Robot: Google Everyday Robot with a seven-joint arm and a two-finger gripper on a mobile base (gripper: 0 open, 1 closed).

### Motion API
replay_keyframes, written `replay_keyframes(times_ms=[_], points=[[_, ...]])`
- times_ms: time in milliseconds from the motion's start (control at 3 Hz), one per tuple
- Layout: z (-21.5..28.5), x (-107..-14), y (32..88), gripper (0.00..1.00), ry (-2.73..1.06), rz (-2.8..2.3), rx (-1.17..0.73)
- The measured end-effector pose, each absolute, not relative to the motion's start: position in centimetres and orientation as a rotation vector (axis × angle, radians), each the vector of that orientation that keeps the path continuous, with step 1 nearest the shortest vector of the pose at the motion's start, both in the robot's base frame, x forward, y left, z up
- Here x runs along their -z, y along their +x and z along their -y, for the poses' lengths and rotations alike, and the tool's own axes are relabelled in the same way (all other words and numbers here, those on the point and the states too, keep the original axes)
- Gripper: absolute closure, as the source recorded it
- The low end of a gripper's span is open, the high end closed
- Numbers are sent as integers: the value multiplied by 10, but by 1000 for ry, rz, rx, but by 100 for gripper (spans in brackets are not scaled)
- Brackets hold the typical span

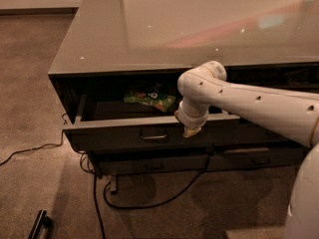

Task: Open top drawer

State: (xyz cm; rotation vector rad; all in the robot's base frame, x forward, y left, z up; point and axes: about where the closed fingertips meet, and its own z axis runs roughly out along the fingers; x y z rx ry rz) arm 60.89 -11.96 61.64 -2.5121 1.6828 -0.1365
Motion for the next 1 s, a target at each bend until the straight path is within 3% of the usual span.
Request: replay_keyframes(times_ms=[333, 667, 1000], points=[[119, -622, 609, 96, -2512, -1683, 137], [116, -624, 608, 0, -2512, -1683, 137], [126, -637, 581, 0, -2451, -1731, 173]])
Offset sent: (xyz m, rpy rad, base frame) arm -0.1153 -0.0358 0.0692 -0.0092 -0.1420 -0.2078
